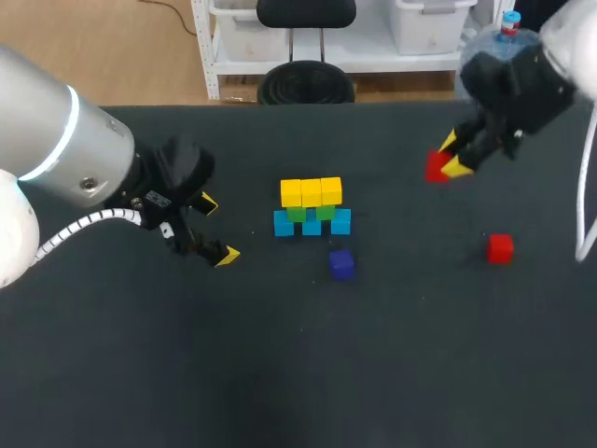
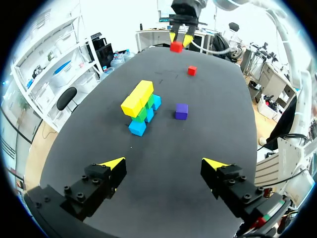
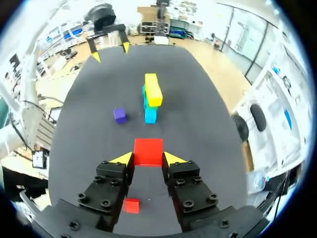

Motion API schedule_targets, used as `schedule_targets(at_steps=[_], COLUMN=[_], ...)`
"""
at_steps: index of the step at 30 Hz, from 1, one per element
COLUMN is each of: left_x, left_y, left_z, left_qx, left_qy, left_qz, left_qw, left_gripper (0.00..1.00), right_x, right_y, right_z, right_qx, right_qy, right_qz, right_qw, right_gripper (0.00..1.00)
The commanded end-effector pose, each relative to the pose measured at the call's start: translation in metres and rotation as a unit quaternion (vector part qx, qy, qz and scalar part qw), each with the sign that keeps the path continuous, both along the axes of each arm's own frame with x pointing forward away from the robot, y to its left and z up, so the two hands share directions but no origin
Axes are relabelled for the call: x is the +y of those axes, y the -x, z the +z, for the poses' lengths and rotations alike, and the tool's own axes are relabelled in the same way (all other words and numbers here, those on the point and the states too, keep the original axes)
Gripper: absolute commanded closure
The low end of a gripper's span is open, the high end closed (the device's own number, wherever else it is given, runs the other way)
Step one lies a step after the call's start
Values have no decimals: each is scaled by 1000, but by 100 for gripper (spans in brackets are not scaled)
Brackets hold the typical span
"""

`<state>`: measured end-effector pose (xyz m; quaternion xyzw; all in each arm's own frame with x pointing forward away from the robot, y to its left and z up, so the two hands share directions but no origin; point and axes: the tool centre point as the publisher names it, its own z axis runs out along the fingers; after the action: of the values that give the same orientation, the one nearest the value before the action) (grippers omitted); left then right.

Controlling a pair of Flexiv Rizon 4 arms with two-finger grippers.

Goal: Place the blue cubes, place green cubes on the blue cubes, place the yellow cubes on the green cubes, then place the red cubes on the yellow cubes, and place purple cube on the red cubes.

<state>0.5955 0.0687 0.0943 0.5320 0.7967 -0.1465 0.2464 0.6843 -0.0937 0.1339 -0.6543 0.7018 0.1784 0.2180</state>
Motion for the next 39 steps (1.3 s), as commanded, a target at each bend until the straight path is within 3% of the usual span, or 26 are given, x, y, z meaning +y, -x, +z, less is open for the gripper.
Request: schedule_targets(at_steps=[1,16,39], left_x=[0,0,0], left_y=[0,0,0], left_z=[0,0,0], left_qx=[-1,-1,-1], left_qy=[-1,-1,-1], left_qz=[1,1,1], left_qw=[1000,1000,1000], left_gripper=[0,0,0], right_x=[-2,48,122], right_y=[-11,-36,-30], right_z=[17,23,10], right_qx=[25,27,27], right_qy=[-17,-7,8], right_qz=[33,49,54], right_qw=[999,998,998], right_gripper=[100,100,100])
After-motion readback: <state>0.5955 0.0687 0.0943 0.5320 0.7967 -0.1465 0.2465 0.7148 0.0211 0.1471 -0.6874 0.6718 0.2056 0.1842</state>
